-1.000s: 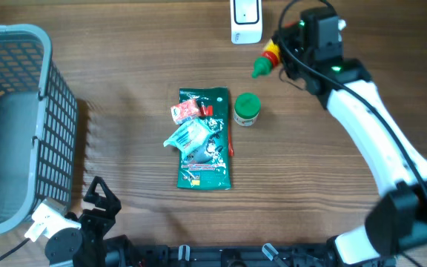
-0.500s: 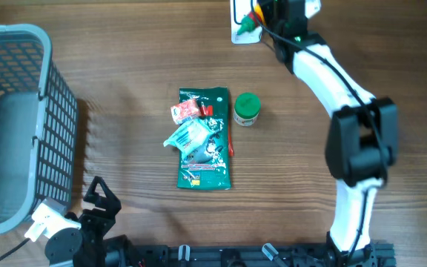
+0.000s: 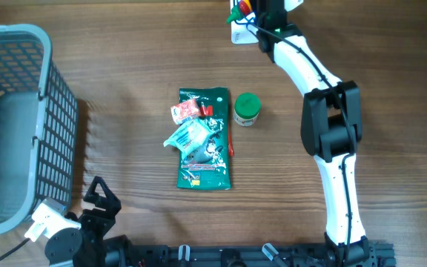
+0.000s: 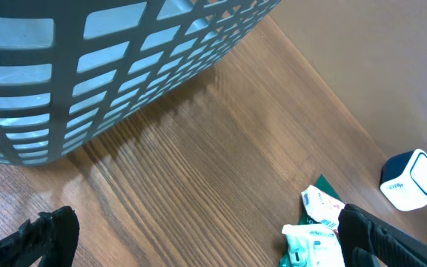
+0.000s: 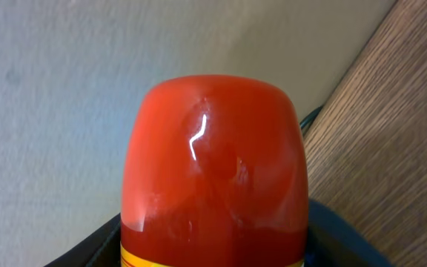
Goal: Scan the item barcode
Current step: 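Carry the bottle to the right edge and set it down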
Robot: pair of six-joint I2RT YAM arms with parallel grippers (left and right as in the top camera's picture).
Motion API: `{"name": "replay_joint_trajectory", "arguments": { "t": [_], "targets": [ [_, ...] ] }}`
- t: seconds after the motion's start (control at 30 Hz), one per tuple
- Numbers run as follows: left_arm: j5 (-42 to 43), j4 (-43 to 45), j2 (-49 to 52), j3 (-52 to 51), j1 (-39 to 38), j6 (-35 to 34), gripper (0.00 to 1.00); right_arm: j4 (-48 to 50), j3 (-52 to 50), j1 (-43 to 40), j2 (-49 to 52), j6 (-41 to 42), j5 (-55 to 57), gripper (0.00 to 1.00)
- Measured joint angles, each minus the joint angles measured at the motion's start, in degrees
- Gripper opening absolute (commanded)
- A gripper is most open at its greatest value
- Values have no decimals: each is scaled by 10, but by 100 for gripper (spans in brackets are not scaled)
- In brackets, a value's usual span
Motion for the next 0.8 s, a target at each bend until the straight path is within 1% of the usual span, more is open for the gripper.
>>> {"name": "replay_joint_trajectory", "arguments": {
  "t": [0.1,0.2,0.33,0.5,0.63,0.8],
  "targets": [
    [0,0,0,0,0,0,100,-41,14,6,0,-11,2,36],
    [0,0,0,0,0,0,100,-139,45,3,0,-20,2,35],
    [0,0,0,0,0,0,100,-252,78,-26,-7,-40,8,36],
    [0,0,0,0,0,0,100,-383,91,-123,-48,-51,30,35],
    [0,0,0,0,0,0,100,-461,99,-235,-64,-48,58,35],
    [0,0,0,0,0,0,100,-497,99,-373,-64,-44,88,37]
  ]
}}
